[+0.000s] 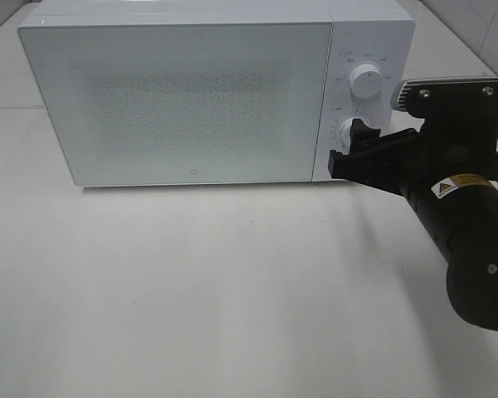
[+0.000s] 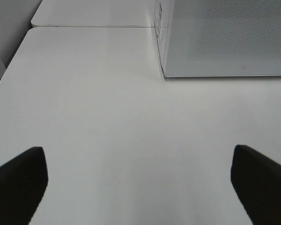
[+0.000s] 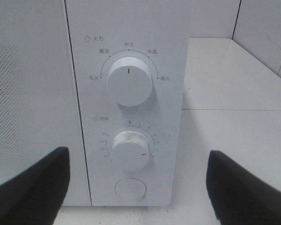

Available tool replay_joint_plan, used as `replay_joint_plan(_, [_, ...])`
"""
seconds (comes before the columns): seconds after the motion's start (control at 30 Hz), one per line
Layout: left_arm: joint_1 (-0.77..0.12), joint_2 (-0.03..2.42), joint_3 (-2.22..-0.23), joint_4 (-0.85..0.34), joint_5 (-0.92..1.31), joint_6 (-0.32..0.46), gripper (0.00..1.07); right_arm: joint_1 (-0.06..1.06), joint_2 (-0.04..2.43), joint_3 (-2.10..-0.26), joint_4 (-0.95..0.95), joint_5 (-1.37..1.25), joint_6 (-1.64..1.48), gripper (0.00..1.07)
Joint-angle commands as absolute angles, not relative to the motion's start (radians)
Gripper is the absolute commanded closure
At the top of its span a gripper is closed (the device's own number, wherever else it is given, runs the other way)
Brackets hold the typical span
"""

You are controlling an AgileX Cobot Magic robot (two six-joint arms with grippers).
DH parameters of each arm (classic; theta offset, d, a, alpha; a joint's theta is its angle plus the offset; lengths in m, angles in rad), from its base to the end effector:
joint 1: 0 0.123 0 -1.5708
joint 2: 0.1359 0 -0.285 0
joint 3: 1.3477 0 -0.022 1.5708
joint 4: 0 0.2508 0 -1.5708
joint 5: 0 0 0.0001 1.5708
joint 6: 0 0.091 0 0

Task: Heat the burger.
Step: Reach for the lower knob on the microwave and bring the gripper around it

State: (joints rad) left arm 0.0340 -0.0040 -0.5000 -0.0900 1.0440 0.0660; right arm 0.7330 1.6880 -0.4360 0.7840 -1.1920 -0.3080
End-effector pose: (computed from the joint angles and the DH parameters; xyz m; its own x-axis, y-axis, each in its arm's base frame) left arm -0.0047 -0.0072 0.2789 -0.4348 0.0058 -0.9005 0.0450 0.9989 -0.0153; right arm 0.2324 0.1289 0.1698 -0.0795 -0.0256 -0.9965 -0.0166 0.9996 -0.0244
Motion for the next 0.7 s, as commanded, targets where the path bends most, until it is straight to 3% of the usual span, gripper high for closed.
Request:
replay_joint_plan(0.03, [0.035, -0.031, -0.496, -0.098, 1.037, 0.062, 0.06, 0.735, 1.721, -0.466, 0.785, -1.208, -0.315, 0.31])
replay_joint_plan(0.7, [0.035, -0.031, -0.496, -0.098, 1.037, 0.062, 0.06, 0.606, 1.856, -0.612, 0.673, -1.127, -0.296, 0.31])
